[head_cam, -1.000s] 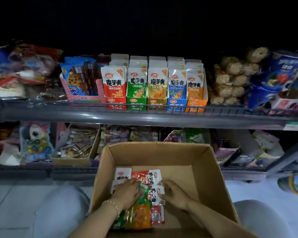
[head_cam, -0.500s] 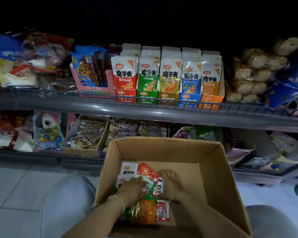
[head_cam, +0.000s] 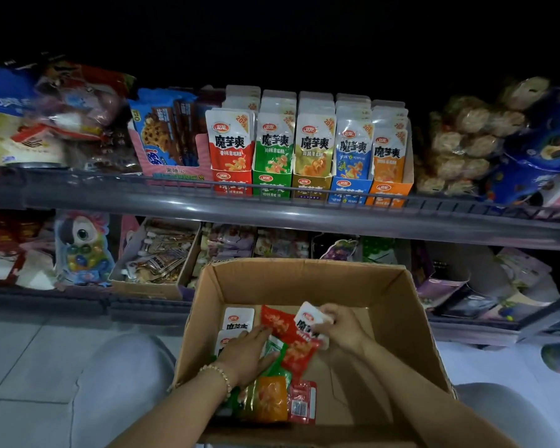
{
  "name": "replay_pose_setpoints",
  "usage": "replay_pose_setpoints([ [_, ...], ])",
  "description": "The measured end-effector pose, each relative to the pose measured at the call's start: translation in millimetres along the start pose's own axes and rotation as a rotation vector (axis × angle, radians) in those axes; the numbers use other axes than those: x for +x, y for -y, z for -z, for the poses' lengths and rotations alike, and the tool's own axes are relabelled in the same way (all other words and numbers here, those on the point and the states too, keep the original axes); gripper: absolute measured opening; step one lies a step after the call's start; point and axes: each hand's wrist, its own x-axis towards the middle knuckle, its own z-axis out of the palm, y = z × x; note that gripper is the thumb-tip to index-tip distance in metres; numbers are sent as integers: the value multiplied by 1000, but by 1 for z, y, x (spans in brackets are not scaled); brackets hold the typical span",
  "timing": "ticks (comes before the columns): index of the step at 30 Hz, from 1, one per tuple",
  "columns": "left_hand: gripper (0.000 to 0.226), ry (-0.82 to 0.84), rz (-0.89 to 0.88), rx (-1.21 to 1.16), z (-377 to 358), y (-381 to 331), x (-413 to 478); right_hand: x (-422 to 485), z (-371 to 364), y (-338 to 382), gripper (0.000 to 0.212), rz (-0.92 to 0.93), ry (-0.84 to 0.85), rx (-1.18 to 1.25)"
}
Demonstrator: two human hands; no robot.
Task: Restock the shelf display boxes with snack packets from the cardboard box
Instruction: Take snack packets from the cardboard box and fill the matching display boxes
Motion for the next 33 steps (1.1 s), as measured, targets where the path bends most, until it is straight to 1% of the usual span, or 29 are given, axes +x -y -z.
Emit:
replay_pose_setpoints([
  [2,70,-40,-17,-28,1,-3,-1,-2,17,10,18,83,-45,-8],
  [5,78,-240,-82,-101,9,-10,-1,-12,35,21,9,117,-24,59],
  [6,80,-284,-102,-136,13,-14,-2,-14,38,25,12,121,-1,65],
  [8,87,-281,-122,-203,24,-22,-3,-22,40,35,19,136,75,48],
  [10,90,-217,-132,-248,35,-30,-6,-27,35,47,22,145,102,64],
  [12,80,-140,-150,-371,44,-36,-7,-31,28,60,24,146,82,165],
  [14,62,-83,-172,-621,52,-41,-10,-35,22,74,25,160,59,282],
  [16,49,-84,-168,-866,59,-45,-11,-37,20,84,26,171,37,379],
  [18,40,-107,-159,-993,68,-48,-13,-37,21,93,29,187,-3,433],
  [19,39,-112,-160,-1022,73,-49,-14,-36,22,96,33,203,-19,438],
  [21,48,-132,-170,-1067,84,-48,-14,-34,25,105,41,258,-14,402],
  [23,58,-153,-166,-1101,94,-47,-15,-35,27,115,40,317,12,348],
  [26,52,-181,-218,-1123,110,-47,-19,-36,26,131,36,384,32,281],
  [28,59,-204,-259,-1111,120,-46,-23,-35,24,142,38,398,50,277],
  [29,61,-227,-274,-1102,125,-45,-25,-34,23,149,42,403,63,281],
  [31,57,-294,-324,-1053,137,-44,-30,-32,21,161,53,428,97,273],
  [33,57,-360,-374,-1012,150,-42,-36,-28,21,177,59,433,133,268],
])
